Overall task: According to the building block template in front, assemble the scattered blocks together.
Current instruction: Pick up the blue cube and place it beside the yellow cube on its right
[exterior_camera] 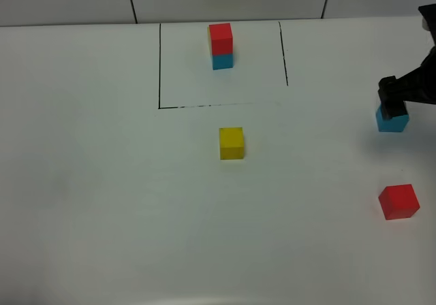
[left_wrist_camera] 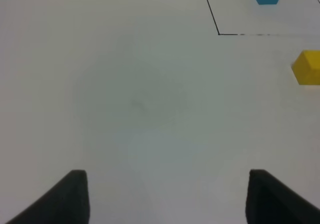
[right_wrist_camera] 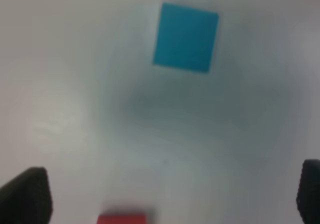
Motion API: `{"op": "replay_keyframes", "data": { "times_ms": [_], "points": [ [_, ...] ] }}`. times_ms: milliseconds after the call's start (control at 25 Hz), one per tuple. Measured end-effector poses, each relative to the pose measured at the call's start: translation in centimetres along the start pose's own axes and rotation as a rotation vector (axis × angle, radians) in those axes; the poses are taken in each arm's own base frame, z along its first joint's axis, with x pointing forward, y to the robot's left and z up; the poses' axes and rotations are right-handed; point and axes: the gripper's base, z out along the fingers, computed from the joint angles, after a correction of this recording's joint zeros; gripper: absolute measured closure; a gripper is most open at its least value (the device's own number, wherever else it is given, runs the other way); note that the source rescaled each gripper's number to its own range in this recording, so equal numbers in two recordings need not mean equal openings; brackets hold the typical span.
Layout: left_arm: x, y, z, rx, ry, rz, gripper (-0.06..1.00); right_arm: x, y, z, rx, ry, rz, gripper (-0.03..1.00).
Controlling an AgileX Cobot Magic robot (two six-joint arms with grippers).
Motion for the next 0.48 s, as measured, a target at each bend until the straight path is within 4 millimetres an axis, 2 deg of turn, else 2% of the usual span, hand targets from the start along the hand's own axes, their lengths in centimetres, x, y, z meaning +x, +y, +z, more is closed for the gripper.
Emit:
{"op": "replay_keyframes", "data": {
  "times_ms": [240,480],
  "points": [
    [0.0,0.0,0.0,0.0,0.0,0.0,0.52,-2.5,-0.3,3.9,-0.013,0.043,-0.011,-0.03],
    [0.0,0.0,0.0,0.0,0.0,0.0,0.53,-2.8,-1.5,7.0,-0.087,0.05,0.048,-0.03]
  ]
}}
